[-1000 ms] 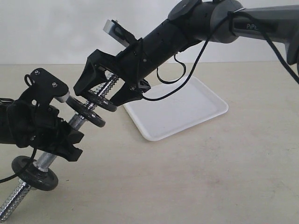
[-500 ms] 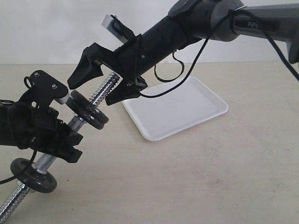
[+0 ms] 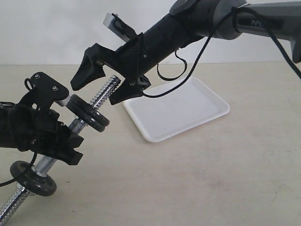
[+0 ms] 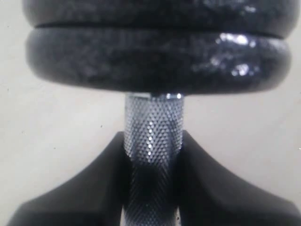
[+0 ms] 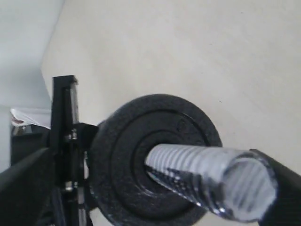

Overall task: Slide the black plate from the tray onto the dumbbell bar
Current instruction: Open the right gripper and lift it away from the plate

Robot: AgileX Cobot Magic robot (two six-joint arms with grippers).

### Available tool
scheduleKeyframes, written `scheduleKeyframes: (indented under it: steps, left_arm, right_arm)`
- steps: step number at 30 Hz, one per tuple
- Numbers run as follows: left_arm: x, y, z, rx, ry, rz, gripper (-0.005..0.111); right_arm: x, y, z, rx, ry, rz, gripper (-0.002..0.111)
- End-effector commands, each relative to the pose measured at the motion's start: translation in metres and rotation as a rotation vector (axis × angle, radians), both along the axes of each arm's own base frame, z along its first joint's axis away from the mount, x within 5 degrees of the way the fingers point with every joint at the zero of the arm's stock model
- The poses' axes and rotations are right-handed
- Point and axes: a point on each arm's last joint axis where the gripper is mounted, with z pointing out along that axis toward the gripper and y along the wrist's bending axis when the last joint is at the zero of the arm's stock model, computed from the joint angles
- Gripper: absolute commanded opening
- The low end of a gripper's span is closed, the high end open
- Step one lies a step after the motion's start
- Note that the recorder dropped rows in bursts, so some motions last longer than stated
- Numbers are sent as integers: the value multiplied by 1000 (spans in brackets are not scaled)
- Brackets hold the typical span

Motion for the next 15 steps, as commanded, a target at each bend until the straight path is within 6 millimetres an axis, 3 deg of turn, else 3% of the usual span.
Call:
scheduleKeyframes:
  steps: [1, 15]
  left_arm:
    - [8, 6, 27, 13, -120, 83, 4]
    - [8, 6, 27, 8, -121, 92, 4]
  right_arm:
    - [-2, -5, 2, -84, -1, 0, 96]
    - [5, -13, 1, -111, -26, -73, 96]
